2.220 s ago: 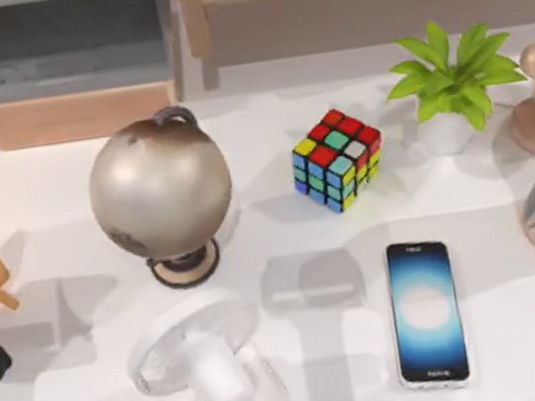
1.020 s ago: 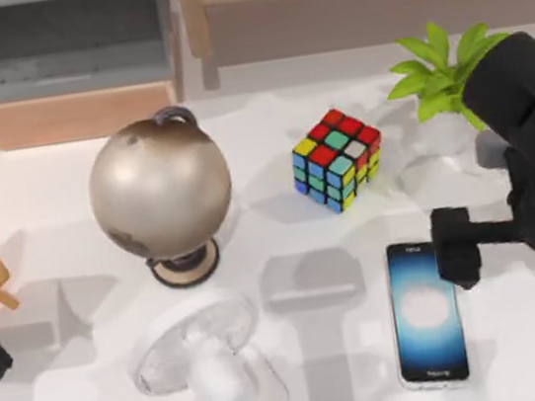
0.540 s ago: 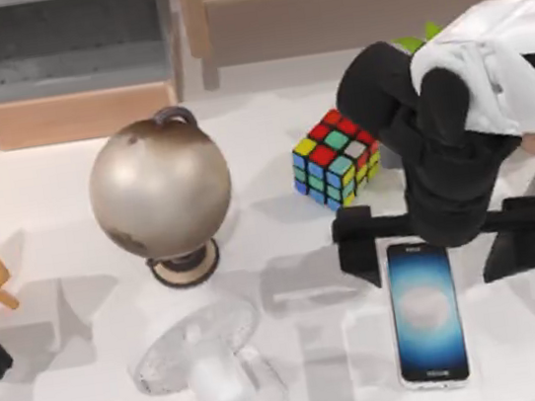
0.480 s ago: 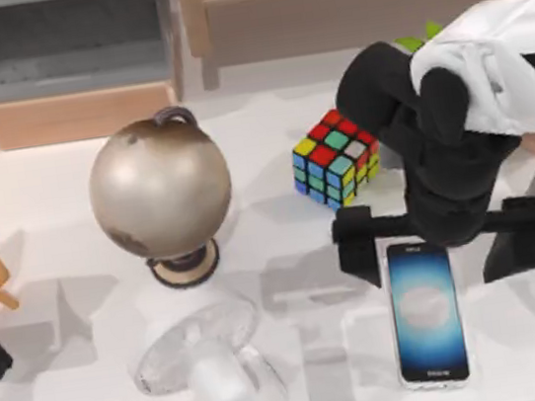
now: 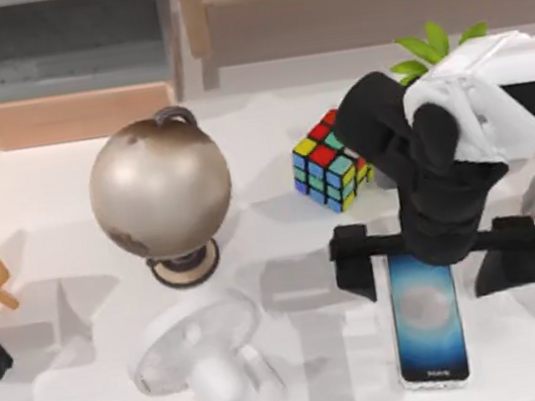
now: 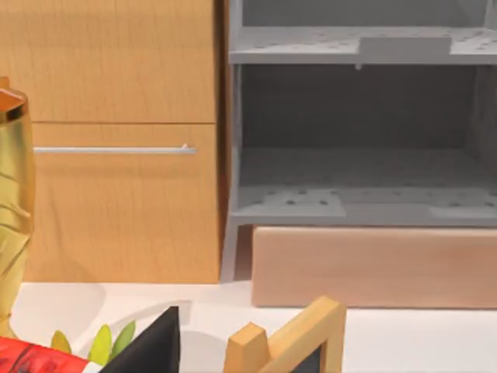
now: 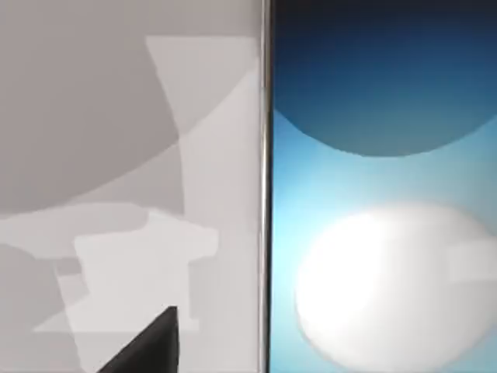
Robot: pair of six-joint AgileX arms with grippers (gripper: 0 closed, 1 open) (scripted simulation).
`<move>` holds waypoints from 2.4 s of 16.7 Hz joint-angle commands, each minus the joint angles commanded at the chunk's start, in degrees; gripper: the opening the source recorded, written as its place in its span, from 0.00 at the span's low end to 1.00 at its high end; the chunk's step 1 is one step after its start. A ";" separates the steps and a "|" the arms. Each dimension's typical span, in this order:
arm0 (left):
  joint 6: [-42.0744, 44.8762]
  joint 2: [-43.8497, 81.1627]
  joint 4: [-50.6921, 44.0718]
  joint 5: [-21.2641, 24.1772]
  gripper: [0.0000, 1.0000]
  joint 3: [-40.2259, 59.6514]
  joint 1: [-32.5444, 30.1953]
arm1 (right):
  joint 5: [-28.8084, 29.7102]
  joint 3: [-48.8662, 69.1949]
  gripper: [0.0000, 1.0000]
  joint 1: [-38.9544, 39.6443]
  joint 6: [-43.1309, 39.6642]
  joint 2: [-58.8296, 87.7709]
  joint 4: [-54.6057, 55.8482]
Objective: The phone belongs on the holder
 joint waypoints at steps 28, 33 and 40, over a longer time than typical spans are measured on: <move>0.00 0.00 0.00 0.00 1.00 0.00 0.00 | 0.03 -5.39 0.00 0.17 0.26 5.02 10.38; 0.00 0.00 0.00 0.00 1.00 0.00 0.00 | 1.29 -4.00 0.00 0.17 -0.30 1.41 6.72; 0.00 0.00 0.00 0.00 1.00 0.00 0.00 | 1.28 -2.30 0.00 0.06 -0.31 -0.42 3.16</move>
